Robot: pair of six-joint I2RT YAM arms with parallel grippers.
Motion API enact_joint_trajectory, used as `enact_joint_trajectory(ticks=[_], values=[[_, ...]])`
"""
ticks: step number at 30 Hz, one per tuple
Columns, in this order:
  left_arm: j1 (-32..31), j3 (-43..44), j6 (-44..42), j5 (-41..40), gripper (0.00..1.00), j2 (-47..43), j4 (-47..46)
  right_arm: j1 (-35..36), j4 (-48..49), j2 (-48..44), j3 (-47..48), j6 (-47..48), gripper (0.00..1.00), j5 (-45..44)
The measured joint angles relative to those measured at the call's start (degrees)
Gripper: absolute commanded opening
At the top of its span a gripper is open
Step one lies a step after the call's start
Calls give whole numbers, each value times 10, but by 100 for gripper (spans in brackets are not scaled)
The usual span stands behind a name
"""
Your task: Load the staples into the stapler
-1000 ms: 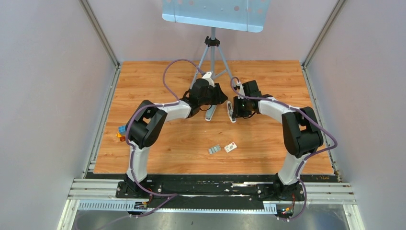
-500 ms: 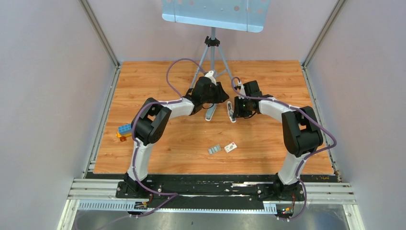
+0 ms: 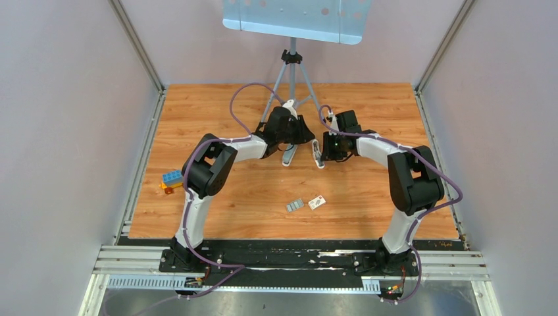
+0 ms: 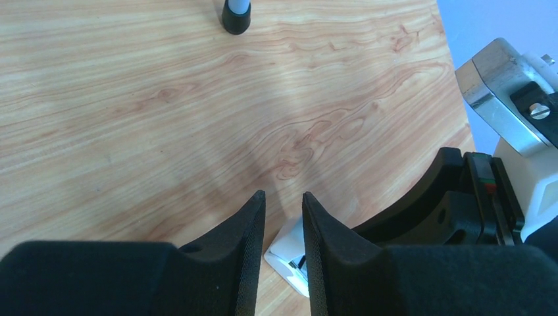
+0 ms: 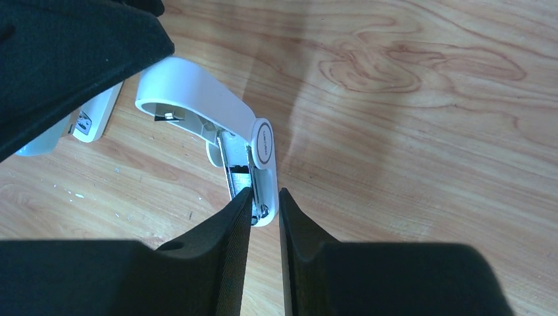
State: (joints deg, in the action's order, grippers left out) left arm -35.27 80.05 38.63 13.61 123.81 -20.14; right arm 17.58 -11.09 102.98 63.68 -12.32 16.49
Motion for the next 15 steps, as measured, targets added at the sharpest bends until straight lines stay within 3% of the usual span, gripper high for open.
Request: enact_joint_trajectory(ticks=[15], values=[[0, -18, 41, 64, 27, -1, -43, 0, 6, 2, 0, 0, 24, 0]])
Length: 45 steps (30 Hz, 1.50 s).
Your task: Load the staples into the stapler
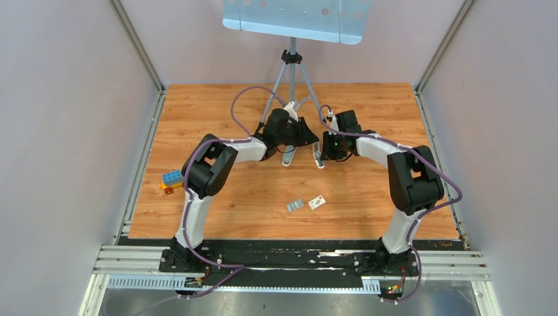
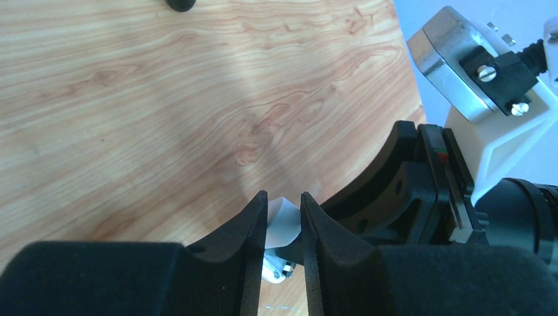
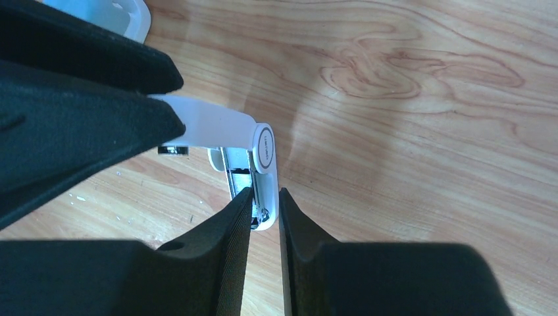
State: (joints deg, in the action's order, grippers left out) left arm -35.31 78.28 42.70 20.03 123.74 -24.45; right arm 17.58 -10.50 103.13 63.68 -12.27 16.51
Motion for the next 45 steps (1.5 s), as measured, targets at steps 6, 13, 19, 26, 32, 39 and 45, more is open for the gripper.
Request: enact_joint_trajectory(ticks=[6, 13, 19, 26, 32, 39, 45], values=[[-7, -22, 10, 10, 26, -7, -28, 0, 5, 2, 0, 0, 24, 0], [-21, -45, 18, 18, 26, -16, -43, -1, 7, 2, 0, -1, 24, 3], [-24, -60, 21, 18, 25, -24, -48, -2, 7, 2, 0, -2, 24, 4], [-27, -69, 21, 18, 25, -27, -55, -3, 9, -7, -10, -5, 25, 4], [-31, -74, 16, 11, 25, -27, -41, -3, 4, -29, -30, -8, 25, 2], [-31, -76, 6, 0, 26, -27, -20, -7, -7, -65, -45, -16, 25, -3], [-31, -76, -6, -9, 29, -27, -1, -9, -11, -99, -47, -29, 29, -2]])
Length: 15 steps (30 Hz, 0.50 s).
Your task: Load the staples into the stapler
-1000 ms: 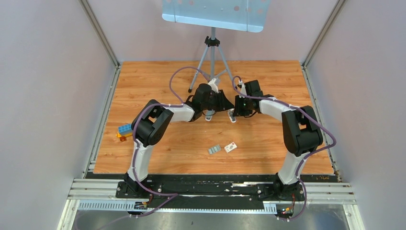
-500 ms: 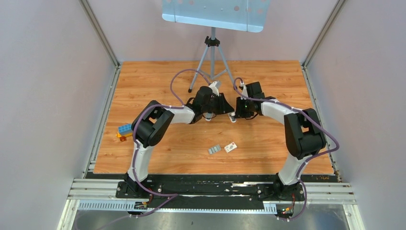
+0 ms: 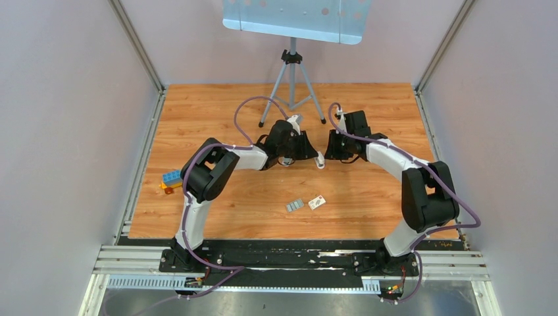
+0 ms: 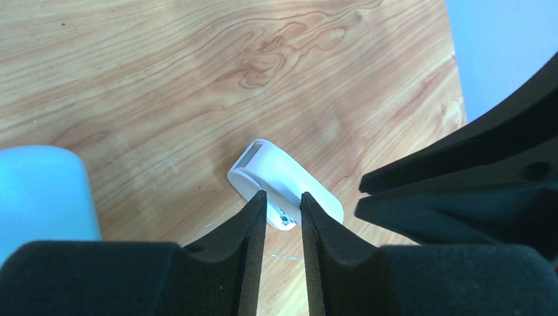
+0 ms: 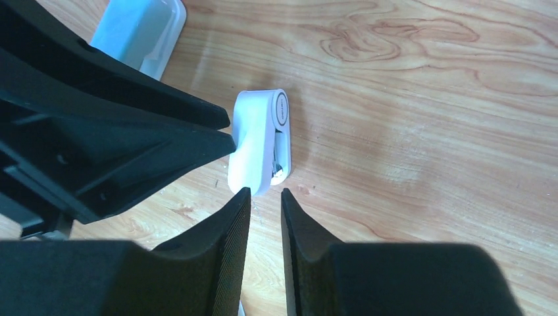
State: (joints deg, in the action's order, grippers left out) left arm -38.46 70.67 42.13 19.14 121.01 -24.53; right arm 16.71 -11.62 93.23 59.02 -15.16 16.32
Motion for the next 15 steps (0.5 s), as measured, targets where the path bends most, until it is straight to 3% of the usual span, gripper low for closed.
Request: enact_joint_trajectory(ticks=[15], values=[[-6, 15, -28, -17, 29, 0, 42, 0, 1, 24, 2, -18, 26, 31]])
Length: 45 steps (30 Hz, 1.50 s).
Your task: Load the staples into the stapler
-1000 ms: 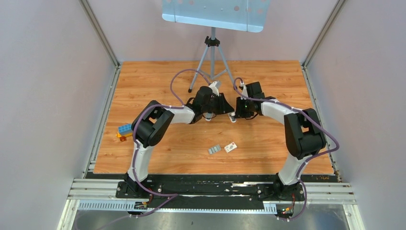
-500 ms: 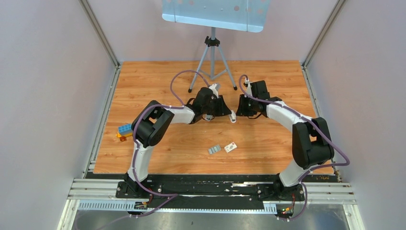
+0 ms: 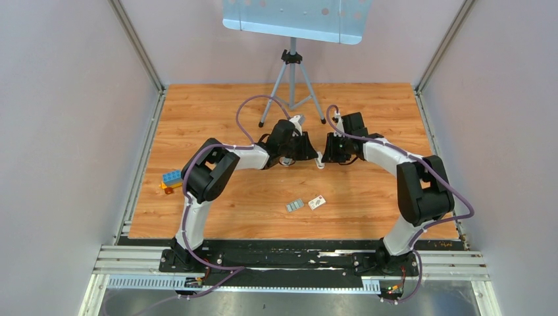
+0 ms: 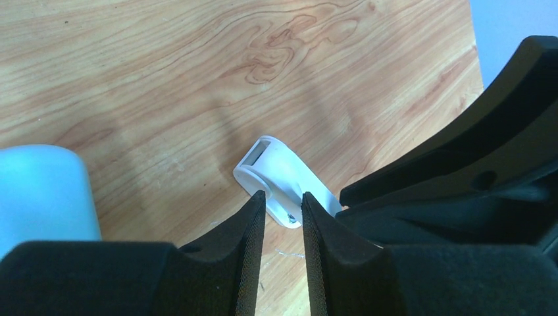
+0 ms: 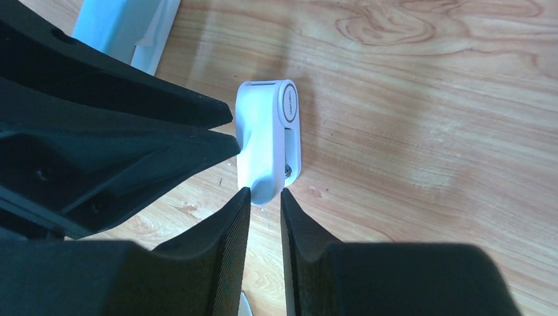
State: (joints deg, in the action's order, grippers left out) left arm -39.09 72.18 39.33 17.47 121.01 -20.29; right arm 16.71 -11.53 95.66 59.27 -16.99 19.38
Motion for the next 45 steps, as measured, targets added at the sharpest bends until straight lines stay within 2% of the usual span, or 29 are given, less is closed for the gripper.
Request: enact_joint_trajectory(ticks=[23, 30, 32, 33, 36, 38, 39, 40, 41, 42, 43, 45], values=[[-4, 0, -14, -6, 26, 0, 8, 0, 46, 26, -5, -4, 23, 0], [-4, 2, -34, -13, 32, -26, 60, 0, 0, 16, 13, 2, 32, -12], [-4, 10, -47, -21, 35, -49, 96, 0, -24, 4, 24, 4, 37, -18], [-4, 31, -66, -32, 40, -97, 134, 0, -55, -38, 35, 6, 46, -23], [-5, 38, -85, -47, 48, -132, 165, 0, -69, -66, 38, 7, 59, -29], [-5, 38, -102, -60, 55, -177, 207, 0, -95, -109, 38, 10, 75, -34], [-5, 37, -109, -66, 62, -198, 223, 0, -104, -131, 38, 12, 88, -36], [-5, 35, -118, -72, 68, -222, 238, 0, -113, -156, 38, 15, 98, -39], [-5, 32, -124, -77, 74, -240, 248, 0, -120, -176, 38, 12, 100, -42], [-5, 28, -131, -83, 95, -264, 262, 0, -129, -199, 38, 16, 100, -45], [-5, 22, -139, -87, 99, -285, 275, 1, -139, -222, 38, 18, 100, -47], [-5, 7, -149, -97, 100, -328, 301, 2, -154, -264, 34, 19, 100, -52]])
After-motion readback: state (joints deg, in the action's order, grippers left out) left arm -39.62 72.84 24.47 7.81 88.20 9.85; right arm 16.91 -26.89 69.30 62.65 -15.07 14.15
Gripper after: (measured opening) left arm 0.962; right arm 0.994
